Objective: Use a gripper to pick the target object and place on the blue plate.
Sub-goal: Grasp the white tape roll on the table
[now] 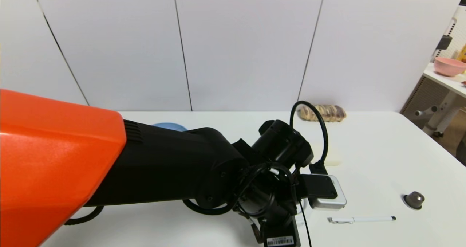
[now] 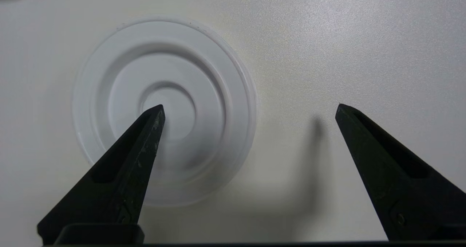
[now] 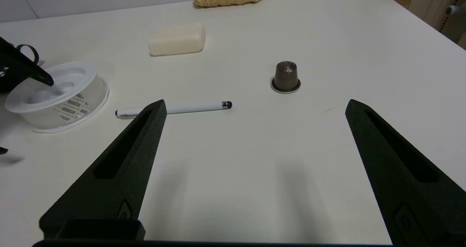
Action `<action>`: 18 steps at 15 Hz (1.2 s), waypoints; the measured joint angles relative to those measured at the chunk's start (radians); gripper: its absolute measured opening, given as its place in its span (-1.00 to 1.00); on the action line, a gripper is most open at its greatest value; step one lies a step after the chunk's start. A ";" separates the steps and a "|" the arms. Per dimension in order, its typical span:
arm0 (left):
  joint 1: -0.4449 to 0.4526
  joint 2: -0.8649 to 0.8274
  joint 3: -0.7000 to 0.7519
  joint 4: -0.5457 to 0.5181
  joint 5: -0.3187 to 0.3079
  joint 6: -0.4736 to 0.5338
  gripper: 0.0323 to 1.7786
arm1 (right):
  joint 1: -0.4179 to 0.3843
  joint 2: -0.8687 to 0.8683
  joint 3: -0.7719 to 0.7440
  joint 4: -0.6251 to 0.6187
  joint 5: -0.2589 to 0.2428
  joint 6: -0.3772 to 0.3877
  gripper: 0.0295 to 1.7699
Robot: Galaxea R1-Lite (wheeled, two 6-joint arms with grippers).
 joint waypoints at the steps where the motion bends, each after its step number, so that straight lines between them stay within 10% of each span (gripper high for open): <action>1: 0.000 0.003 0.000 0.000 0.000 0.000 0.90 | 0.000 0.000 0.000 0.000 0.000 0.000 0.92; 18: 0.002 0.030 -0.014 -0.001 -0.001 -0.002 0.90 | 0.000 0.000 0.000 0.000 -0.001 0.000 0.92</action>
